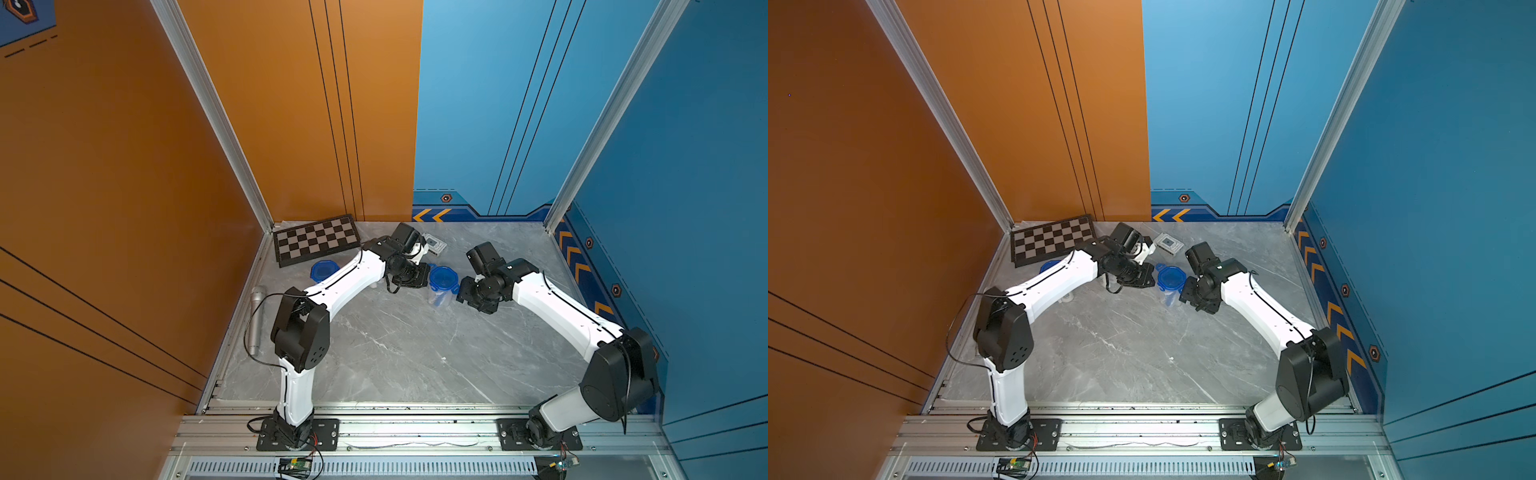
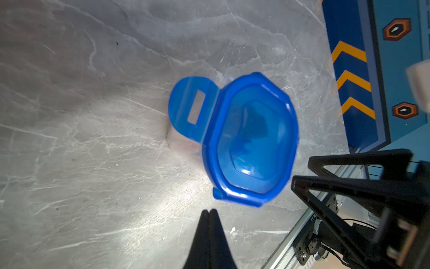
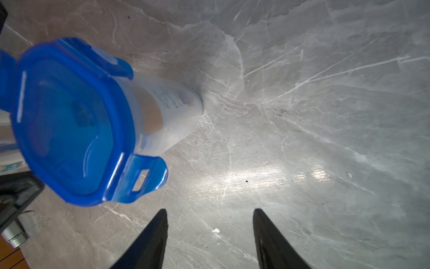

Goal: Pack away toiletry kits
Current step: Move the container to the center of the board, then close the fastener on the container.

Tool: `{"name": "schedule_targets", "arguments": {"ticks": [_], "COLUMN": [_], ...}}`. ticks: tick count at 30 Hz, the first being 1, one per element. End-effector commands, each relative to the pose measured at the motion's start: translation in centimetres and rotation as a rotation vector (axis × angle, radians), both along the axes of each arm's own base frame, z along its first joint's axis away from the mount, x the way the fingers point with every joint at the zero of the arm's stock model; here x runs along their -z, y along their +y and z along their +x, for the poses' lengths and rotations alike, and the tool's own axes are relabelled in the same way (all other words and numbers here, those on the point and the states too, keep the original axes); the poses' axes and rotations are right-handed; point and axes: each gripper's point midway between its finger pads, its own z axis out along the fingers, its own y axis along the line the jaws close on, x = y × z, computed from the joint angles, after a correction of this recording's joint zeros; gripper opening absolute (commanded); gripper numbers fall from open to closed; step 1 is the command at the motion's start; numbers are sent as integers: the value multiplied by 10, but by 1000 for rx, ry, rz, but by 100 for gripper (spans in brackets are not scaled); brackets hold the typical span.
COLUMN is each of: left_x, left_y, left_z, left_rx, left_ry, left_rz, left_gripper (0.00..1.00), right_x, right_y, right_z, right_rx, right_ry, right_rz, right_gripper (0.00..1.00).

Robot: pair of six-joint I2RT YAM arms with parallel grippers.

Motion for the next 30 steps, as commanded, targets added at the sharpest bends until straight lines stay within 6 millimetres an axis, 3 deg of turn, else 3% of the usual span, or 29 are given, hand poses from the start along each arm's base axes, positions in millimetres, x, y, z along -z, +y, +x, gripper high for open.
{"name": "schedule_targets", "arguments": {"ticks": [1,4,8,11,16,30], "left_x": [-33,-45,-39,-30,-19,1], "left_y": [9,-5,-29,-37,-42,-40], "left_z": [5,22,48,54,54,45], "left_rx": [4,19,25,46,57,85], "left_ry": [-70,-105,-100,-94,-81,-49], "left_rz": [11,-19,-56,-40,-26,6], "left_gripper": [13,14,17,23,35,43], "right_x": [-8,-10,-3,4,13,23], "right_y": [-8,-8,-10,-12,-6,-1], "right_z": [-6,-1,7,13,20,31], "right_rx": [39,60,103,141,160,155], "right_ry": [-9,-11,-2,-10,-8,1], "right_rz": [8,18,13,34,74,95], "right_gripper": [61,60,55,54,53,53]}}
